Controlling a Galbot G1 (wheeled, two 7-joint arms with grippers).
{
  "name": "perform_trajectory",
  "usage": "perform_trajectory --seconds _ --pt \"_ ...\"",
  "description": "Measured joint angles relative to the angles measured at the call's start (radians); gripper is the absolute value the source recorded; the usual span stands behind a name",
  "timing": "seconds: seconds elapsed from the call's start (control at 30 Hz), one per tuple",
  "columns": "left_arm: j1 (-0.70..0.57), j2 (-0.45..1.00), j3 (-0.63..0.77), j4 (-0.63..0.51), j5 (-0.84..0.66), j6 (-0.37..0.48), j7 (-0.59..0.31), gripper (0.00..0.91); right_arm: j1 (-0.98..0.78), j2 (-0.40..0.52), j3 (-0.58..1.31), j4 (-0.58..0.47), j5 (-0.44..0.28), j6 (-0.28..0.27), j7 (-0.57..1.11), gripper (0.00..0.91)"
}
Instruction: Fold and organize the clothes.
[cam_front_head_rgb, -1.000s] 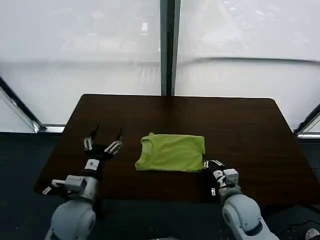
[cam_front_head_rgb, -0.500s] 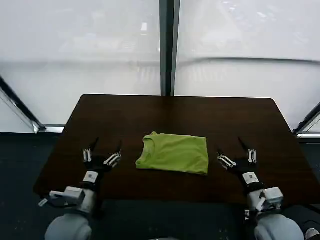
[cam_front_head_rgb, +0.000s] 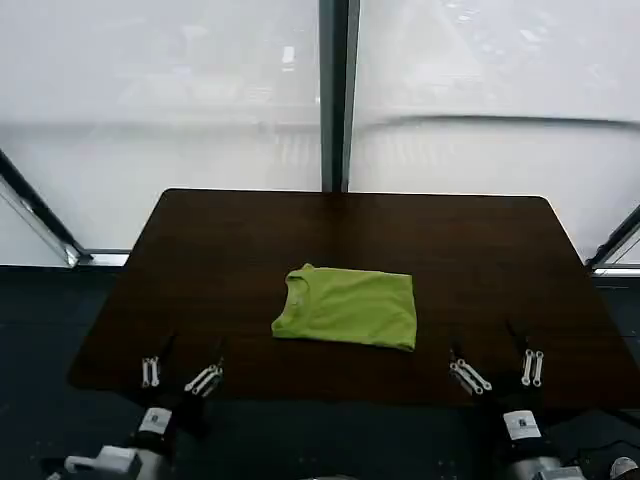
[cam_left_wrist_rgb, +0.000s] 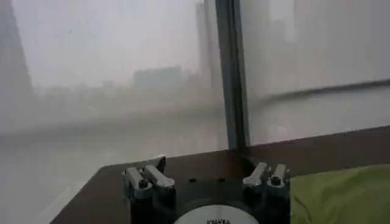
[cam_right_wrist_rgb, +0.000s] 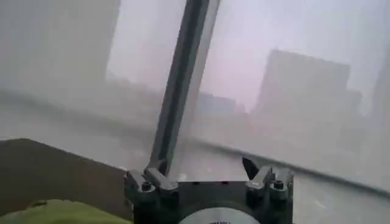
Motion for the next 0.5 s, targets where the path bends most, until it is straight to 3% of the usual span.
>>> perform_trajectory --seconds 0.2,0.5 --pt "0.104 0.007 -0.017 0.002 -0.006 -0.007 -0.018 0.878 -0.079 0.003 -0.056 -0.009 0.001 -0.058 0.071 0.878" --pt "0.162 0.014 -0.008 -0.017 -0.016 0.016 -0.015 0.878 -0.094 -0.001 -0.12 -0.032 0.009 -0.108 0.121 0.878"
